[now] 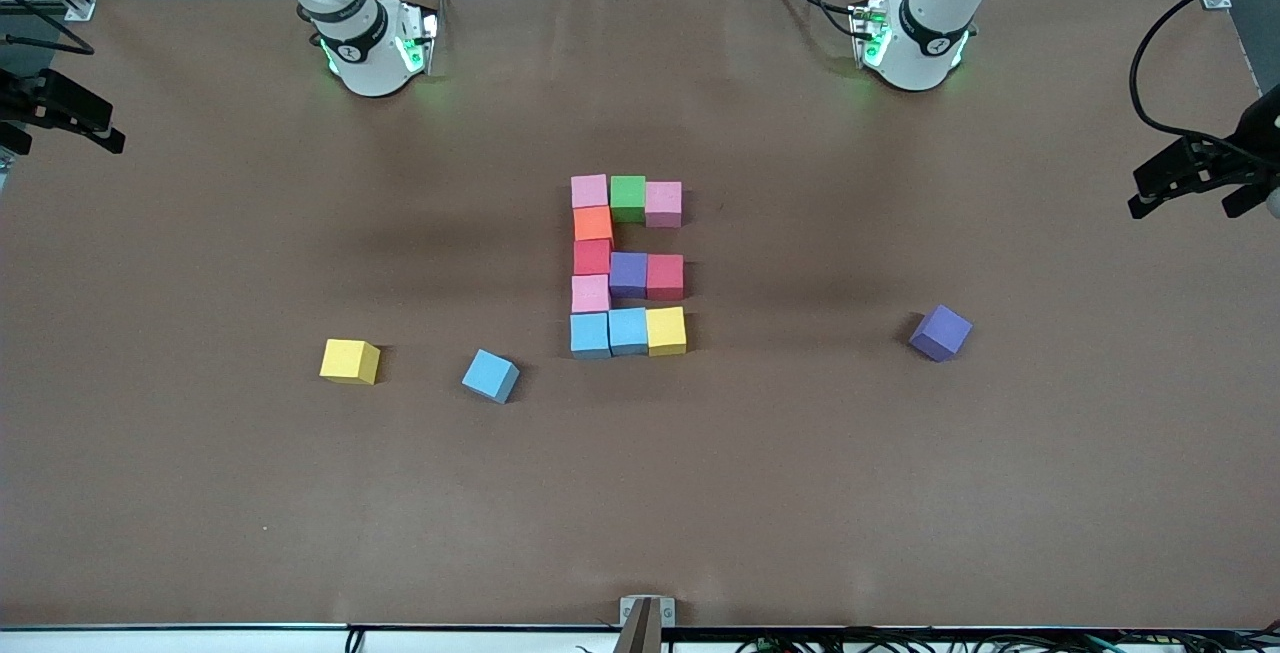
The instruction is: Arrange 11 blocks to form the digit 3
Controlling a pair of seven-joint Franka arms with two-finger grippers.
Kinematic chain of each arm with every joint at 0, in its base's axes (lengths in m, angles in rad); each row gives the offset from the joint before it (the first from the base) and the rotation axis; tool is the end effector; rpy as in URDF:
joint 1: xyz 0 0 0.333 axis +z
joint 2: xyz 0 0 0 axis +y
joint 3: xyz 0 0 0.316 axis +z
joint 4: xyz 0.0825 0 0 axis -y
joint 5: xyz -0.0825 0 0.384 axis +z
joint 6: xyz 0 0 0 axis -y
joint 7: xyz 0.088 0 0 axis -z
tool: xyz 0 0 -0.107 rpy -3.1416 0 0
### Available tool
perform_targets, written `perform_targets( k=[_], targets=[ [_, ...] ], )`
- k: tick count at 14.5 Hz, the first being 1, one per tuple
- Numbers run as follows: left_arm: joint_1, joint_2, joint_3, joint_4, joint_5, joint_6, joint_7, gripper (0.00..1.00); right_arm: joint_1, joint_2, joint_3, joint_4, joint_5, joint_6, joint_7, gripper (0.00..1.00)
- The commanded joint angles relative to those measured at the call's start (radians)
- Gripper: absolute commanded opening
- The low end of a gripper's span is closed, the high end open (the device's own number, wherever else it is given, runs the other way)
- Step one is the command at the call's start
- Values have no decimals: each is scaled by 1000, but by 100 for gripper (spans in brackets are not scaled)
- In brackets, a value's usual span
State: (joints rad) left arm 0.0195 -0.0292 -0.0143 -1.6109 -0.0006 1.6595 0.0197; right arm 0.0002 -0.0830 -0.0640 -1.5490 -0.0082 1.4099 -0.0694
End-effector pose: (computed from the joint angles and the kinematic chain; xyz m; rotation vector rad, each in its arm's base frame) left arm 0.5542 0.0027 0.6297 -3.1384 0.0227 -0.1221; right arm 0.5100 -0.0352 0.6651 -3.1394 -0.0077 0.0885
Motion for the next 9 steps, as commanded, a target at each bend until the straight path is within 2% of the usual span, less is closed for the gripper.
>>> perform_targets(
  k=[1, 9],
  targets=[
    [-32, 8, 26, 17, -18, -6, 5, 100, -19, 0, 10, 9, 2, -16, 8, 100],
    [-33, 8, 37, 17, -19, -6, 5, 100, -25, 2, 10, 9, 2, -6, 8, 100]
  ],
)
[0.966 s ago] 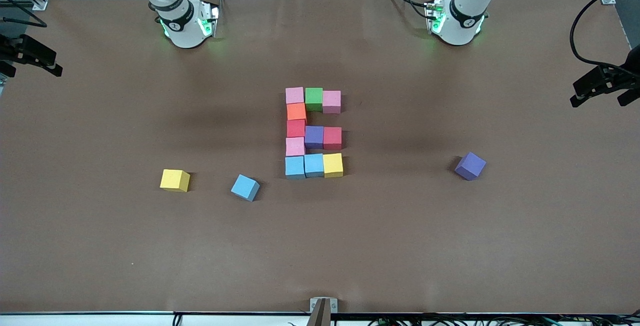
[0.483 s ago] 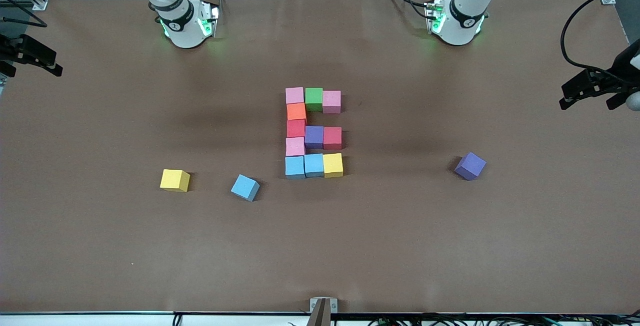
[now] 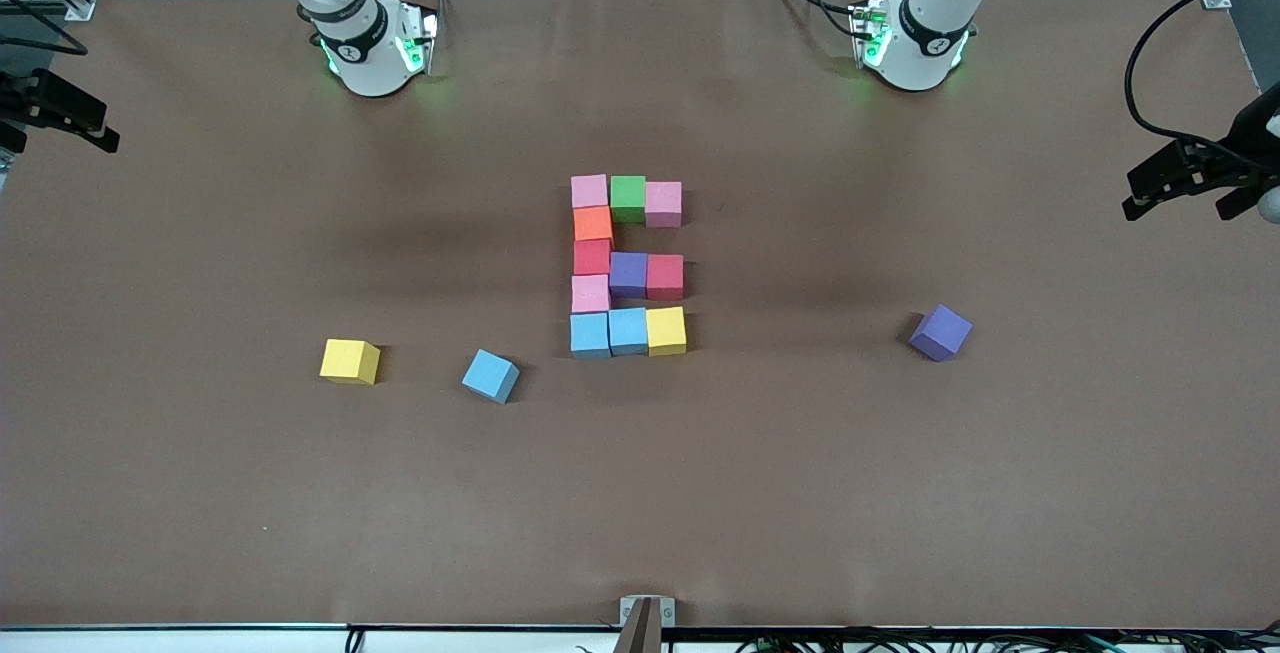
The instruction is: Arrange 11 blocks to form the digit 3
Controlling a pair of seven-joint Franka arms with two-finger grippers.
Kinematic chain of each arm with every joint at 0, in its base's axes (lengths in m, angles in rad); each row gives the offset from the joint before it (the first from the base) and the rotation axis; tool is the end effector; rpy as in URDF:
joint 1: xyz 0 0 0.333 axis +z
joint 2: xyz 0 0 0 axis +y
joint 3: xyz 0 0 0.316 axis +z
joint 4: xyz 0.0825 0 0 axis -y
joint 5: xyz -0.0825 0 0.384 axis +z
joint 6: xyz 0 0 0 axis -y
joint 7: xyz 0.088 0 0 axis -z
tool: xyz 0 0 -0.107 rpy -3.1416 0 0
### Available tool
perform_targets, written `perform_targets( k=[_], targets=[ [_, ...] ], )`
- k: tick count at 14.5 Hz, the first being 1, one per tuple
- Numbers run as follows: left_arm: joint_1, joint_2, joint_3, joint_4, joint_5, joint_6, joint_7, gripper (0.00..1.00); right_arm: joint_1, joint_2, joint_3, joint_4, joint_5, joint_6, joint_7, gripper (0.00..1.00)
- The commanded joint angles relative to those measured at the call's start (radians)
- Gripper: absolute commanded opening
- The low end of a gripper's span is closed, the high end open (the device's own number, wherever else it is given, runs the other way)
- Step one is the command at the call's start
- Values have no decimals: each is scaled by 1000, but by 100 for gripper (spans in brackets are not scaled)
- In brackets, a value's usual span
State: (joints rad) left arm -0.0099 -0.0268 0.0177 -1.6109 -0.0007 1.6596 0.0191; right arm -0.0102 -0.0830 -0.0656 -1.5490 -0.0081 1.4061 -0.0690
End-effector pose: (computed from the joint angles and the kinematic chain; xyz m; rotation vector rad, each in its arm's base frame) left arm 0.5549 0.0044 0.6284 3.1391 -0.0177 0.1186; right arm 0.5091 -0.0413 0.6648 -3.1384 0.0118 0.0944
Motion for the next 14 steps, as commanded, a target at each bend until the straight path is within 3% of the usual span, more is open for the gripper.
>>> perform_targets(
  k=[1, 10, 14],
  targets=[
    [-2, 4, 5, 17, -19, -6, 5, 100, -14, 2, 12, 9, 2, -3, 8, 100],
    [-7, -18, -2, 22, -15, -17, 5, 100, -11, 0, 15, 7, 2, -13, 8, 100],
    [-7, -15, -21, 77, -15, -75, 4, 100, -13, 0, 15, 9, 2, -12, 6, 100]
  ],
)
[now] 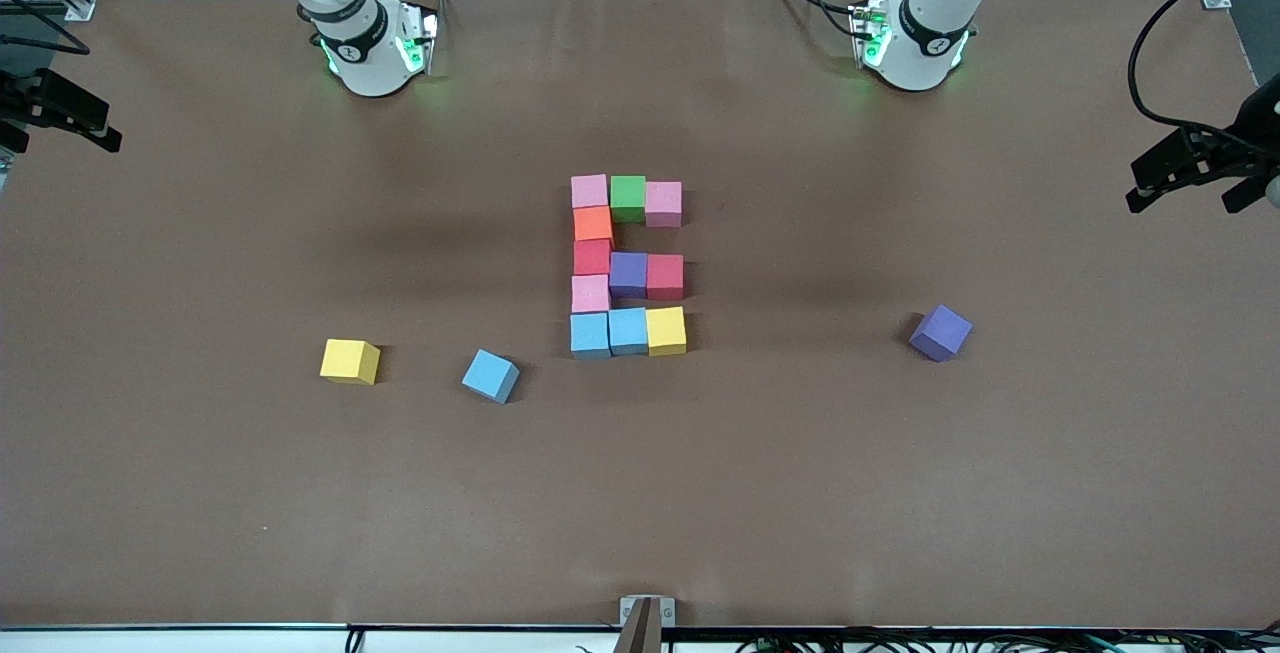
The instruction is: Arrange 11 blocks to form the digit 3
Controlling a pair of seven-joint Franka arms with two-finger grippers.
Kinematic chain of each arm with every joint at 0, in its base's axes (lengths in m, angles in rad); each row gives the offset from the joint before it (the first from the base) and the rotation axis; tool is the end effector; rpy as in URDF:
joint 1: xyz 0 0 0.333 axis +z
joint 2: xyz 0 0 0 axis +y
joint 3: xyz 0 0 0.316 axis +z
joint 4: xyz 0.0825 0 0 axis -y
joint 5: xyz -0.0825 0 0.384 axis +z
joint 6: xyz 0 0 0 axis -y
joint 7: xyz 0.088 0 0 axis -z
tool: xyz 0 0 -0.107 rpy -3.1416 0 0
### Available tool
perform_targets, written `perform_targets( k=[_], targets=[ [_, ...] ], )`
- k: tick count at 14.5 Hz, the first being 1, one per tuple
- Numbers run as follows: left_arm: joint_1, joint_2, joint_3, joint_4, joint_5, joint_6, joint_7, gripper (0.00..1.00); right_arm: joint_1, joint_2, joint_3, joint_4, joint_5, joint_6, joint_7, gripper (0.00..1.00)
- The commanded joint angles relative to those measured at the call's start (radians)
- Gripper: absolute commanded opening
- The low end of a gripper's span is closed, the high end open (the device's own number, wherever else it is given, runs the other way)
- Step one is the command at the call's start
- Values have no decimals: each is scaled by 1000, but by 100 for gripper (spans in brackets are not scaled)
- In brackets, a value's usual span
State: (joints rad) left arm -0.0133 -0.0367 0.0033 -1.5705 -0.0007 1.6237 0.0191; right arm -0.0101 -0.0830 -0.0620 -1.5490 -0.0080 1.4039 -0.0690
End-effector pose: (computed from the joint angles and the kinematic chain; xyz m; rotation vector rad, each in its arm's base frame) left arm 0.5488 -0.0055 0.6498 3.1377 -0.0456 0.1412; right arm 0.5090 -0.0393 0.6646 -3.1385 0.0060 0.0978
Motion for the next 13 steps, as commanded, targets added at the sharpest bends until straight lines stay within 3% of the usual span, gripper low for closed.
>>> perform_targets(
  k=[1, 13],
  targets=[
    [-4, -5, -6, 38, -16, -39, 2, 100, -11, 0, 10, 9, 2, -10, 6, 100],
    [0, -5, -6, 38, -18, -39, 5, 100, -14, -1, 10, 1, 34, 17, 9, 100]
  ],
)
